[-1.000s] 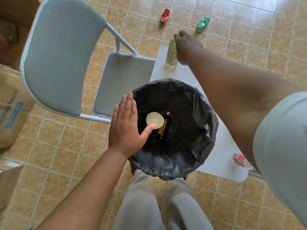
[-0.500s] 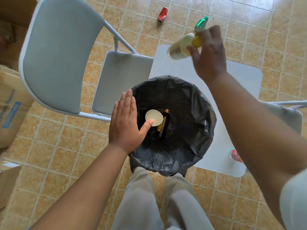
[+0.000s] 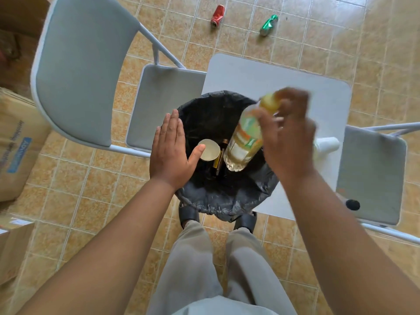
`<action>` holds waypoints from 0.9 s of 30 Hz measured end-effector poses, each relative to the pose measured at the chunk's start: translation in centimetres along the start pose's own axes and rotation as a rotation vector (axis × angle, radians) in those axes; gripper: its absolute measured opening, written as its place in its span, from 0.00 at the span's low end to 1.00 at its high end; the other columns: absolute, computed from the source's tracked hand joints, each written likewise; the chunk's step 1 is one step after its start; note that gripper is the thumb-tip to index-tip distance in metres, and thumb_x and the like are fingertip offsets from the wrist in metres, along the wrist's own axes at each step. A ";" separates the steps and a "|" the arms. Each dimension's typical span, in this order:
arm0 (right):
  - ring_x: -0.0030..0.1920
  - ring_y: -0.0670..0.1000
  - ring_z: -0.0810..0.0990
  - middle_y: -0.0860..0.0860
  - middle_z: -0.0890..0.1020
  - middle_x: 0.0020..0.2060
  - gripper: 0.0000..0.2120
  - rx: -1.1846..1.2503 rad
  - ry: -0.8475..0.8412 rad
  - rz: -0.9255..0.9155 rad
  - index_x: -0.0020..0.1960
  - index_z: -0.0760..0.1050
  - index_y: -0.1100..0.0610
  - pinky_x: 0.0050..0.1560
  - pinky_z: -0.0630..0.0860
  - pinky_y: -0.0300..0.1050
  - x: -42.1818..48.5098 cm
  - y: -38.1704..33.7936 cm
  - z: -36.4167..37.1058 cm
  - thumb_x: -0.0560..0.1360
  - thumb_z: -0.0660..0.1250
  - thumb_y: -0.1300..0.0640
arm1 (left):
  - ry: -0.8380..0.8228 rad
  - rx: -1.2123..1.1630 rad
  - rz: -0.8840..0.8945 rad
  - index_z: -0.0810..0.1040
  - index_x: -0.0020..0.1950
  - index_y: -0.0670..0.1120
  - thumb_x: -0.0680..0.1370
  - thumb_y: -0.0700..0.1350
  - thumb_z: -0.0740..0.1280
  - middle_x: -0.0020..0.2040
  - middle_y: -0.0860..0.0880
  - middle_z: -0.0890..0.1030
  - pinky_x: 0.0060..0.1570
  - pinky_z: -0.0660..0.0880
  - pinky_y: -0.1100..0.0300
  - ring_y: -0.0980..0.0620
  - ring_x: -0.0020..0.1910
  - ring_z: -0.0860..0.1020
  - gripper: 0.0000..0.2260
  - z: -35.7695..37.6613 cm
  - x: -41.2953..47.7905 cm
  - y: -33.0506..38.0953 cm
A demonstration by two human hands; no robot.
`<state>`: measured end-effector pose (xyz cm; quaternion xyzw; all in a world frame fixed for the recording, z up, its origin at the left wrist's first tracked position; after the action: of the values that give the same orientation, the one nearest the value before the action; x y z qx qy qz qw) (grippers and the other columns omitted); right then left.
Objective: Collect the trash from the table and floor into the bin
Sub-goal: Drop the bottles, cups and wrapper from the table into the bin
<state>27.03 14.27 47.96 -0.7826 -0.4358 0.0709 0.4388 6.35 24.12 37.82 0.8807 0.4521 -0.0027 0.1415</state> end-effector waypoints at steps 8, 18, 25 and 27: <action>0.37 0.56 0.80 0.48 0.76 0.39 0.14 -0.389 -0.375 0.195 0.54 0.61 0.51 0.35 0.78 0.51 -4.0 5.6 7.6 0.79 0.63 0.44 | 0.002 0.020 -0.004 0.52 0.80 0.40 0.80 0.66 0.44 0.81 0.45 0.48 0.77 0.47 0.49 0.48 0.80 0.45 0.38 0.1 0.0 0.0; 0.54 0.61 0.79 0.58 0.76 0.59 0.18 -0.481 -0.510 0.245 0.68 0.66 0.58 0.50 0.77 0.55 -4.4 6.3 9.1 0.81 0.61 0.53 | 0.008 0.031 -0.001 0.51 0.80 0.40 0.80 0.67 0.45 0.81 0.45 0.48 0.77 0.47 0.50 0.48 0.80 0.45 0.38 0.2 -0.1 0.0; 0.67 0.55 0.75 0.58 0.76 0.66 0.21 -0.309 -0.265 -0.002 0.71 0.70 0.63 0.66 0.69 0.44 -5.1 3.8 4.3 0.79 0.65 0.59 | 0.011 0.028 0.002 0.52 0.80 0.40 0.80 0.66 0.47 0.81 0.46 0.48 0.77 0.46 0.50 0.49 0.79 0.45 0.37 0.3 0.0 -0.2; 0.66 0.55 0.75 0.58 0.76 0.66 0.21 -0.277 -0.188 -0.038 0.70 0.71 0.64 0.67 0.69 0.43 -4.7 3.7 2.5 0.79 0.66 0.60 | 0.011 0.038 0.002 0.51 0.80 0.40 0.80 0.65 0.48 0.81 0.46 0.48 0.77 0.45 0.51 0.49 0.79 0.45 0.37 0.4 0.0 -0.2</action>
<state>25.18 11.47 42.38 -0.8171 -0.4953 0.0749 0.2852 6.21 24.13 37.38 0.8837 0.4517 -0.0062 0.1221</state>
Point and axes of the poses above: each hand's wrist, its own x-axis towards the middle knuckle, its own z-axis out of the palm, y = z × x, the point moved 2 cm from there along x, towards the middle knuckle
